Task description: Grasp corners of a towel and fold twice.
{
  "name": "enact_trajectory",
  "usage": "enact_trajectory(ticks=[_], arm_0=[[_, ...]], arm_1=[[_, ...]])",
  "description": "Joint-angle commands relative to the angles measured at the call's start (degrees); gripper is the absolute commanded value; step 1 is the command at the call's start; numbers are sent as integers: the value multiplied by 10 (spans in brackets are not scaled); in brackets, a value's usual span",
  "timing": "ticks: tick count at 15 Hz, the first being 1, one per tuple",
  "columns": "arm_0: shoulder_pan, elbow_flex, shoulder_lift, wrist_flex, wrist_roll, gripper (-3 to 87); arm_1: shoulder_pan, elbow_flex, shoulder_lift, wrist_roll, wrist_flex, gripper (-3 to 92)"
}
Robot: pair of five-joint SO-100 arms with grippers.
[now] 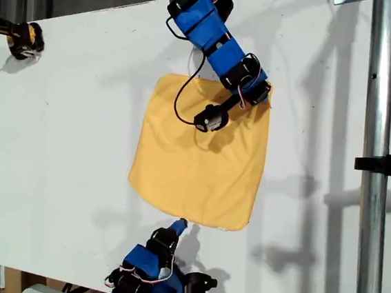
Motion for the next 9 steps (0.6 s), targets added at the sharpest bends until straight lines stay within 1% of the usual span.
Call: enact_trajectory(ticks=[1,4,6,8,9], arm_0=[[32,-114,-74,12,56,-12],[83,-176,-115,7,137,-12],[116,-216,-160,31,178,-12],[127,-249,-200,63,186,-12],[127,-250,-201,72,175,-10]], arm_1=[[19,-6,1,-11,-4,-1],[18,-7,0,-12,-4,-1],[20,-8,0,-15,-4,-1],[23,-9,0,-18,-4,-1],[24,-11,0,-19,-3,-1]])
